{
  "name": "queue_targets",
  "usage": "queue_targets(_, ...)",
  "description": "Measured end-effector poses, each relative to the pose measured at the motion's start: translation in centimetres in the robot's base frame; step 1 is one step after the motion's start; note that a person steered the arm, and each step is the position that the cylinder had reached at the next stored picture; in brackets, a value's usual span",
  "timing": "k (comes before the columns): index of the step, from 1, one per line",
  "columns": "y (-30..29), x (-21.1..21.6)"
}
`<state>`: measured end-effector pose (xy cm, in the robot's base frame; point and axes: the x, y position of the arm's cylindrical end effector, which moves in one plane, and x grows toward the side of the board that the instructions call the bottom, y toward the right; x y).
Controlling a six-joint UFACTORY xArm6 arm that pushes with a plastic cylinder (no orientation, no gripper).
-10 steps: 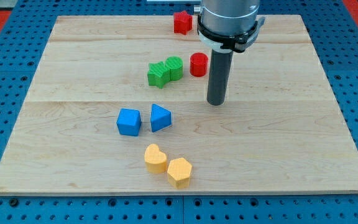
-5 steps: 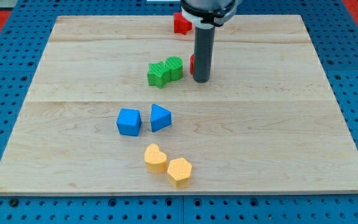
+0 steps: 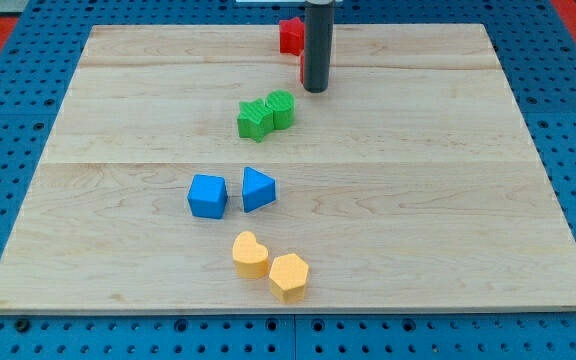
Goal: Push red circle towards top center
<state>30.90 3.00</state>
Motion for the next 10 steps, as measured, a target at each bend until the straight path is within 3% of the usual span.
queue_targets(4, -0.7, -2.0)
queue_targets(6, 2.5, -2.9)
queue_targets(10, 2.9, -3.2)
